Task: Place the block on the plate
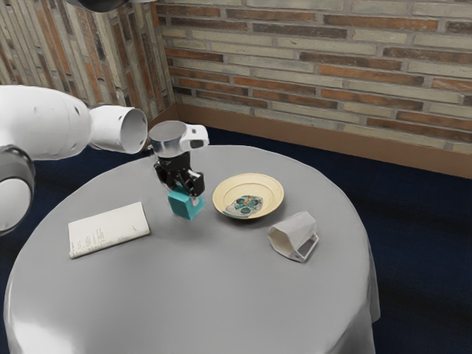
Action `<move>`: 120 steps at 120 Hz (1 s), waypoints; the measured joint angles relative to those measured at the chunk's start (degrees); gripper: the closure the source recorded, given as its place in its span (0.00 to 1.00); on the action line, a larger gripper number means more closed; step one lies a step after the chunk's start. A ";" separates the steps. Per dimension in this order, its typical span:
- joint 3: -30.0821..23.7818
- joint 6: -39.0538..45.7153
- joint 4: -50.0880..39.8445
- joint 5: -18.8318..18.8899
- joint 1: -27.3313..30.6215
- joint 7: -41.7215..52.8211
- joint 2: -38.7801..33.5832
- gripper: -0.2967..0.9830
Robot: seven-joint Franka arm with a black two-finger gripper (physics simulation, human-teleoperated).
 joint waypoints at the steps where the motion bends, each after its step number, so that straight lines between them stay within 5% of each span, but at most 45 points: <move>1: -0.19 -0.14 0.49 0.16 -0.03 -0.03 -0.04 0.47; 46: -4.76 -8.85 32.59 0.15 -0.55 -0.89 19.34 0.46; 102: -3.53 -12.97 46.82 -4.04 2.67 -1.36 30.77 0.45; 120: -3.43 -14.19 48.93 -4.37 2.65 -1.40 31.01 0.35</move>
